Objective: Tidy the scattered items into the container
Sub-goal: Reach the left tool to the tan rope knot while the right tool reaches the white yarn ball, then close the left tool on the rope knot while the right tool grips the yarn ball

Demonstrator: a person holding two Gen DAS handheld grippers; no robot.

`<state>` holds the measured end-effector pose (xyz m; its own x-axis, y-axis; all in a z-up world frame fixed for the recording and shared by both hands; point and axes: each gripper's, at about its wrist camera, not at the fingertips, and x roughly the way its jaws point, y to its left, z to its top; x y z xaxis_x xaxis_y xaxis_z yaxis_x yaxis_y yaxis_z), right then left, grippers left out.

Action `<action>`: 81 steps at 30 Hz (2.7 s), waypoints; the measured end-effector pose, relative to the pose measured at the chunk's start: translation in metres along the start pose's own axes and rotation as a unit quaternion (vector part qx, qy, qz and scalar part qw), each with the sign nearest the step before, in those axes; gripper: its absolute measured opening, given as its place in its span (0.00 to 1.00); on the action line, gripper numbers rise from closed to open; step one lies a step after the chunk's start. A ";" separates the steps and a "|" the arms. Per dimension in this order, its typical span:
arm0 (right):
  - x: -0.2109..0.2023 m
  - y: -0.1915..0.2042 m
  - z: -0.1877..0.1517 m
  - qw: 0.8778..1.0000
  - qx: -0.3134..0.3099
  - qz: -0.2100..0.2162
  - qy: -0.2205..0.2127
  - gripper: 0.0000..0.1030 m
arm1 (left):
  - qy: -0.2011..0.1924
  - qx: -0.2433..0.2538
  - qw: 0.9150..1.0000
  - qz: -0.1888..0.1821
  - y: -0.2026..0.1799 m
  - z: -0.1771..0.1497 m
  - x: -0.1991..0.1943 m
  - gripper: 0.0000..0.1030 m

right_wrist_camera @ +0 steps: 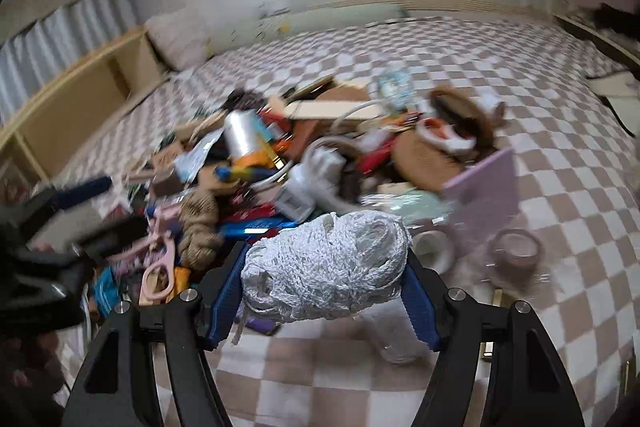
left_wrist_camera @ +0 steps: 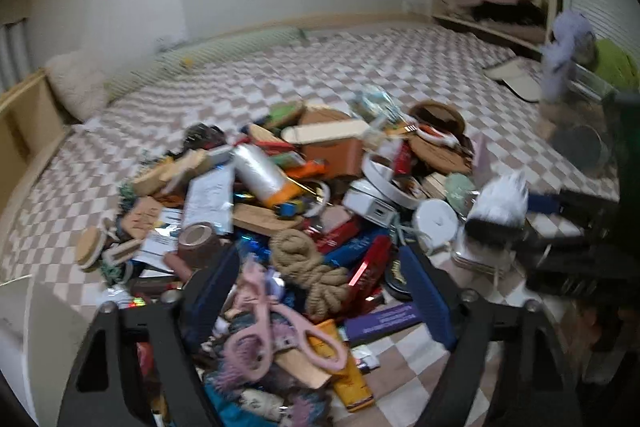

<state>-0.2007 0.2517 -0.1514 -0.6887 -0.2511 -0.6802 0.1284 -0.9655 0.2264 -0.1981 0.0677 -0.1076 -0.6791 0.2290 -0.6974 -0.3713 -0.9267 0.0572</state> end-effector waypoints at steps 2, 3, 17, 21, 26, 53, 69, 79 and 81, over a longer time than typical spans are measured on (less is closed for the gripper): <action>-0.003 -0.005 0.003 1.000 0.007 -0.004 -0.007 0.69 | 0.012 -0.001 1.000 -0.004 -0.006 0.003 0.009 0.61; -0.003 -0.007 0.003 1.000 0.010 -0.004 -0.008 0.69 | 0.016 -0.003 1.000 -0.008 -0.008 0.003 0.013 0.60; -0.001 -0.014 0.002 1.000 0.017 0.003 -0.006 0.69 | 0.101 -0.088 0.990 0.046 0.001 -0.008 0.066 0.52; -0.001 -0.015 0.002 1.000 0.021 0.005 -0.006 0.69 | 0.102 -0.098 0.988 0.062 0.000 -0.002 0.076 0.52; -0.001 -0.015 0.001 1.000 0.015 -0.001 -0.008 0.69 | 0.115 -0.122 0.984 0.065 0.007 -0.005 0.091 0.49; -0.037 0.005 -0.046 0.999 0.008 -0.027 0.026 0.69 | 0.046 -0.124 0.991 0.014 -0.019 -0.037 -0.028 0.35; -0.102 0.068 -0.047 0.999 -0.036 0.005 -0.026 0.69 | -0.062 -0.162 0.984 0.051 0.016 -0.057 -0.155 0.35; -0.137 0.143 0.001 0.992 -0.070 0.051 -0.086 0.69 | -0.149 -0.188 0.966 0.098 0.081 -0.057 -0.258 0.35; -0.143 0.163 0.006 0.990 -0.082 0.067 -0.095 0.69 | -0.160 -0.195 0.961 0.112 0.093 -0.062 -0.275 0.35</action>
<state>-0.0859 0.1308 -0.0126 -0.7780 -0.3747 -0.5044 0.3309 -0.9267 0.1780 -0.0066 -0.0998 0.0450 -0.8971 0.0336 -0.4405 0.0296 -0.9903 -0.1359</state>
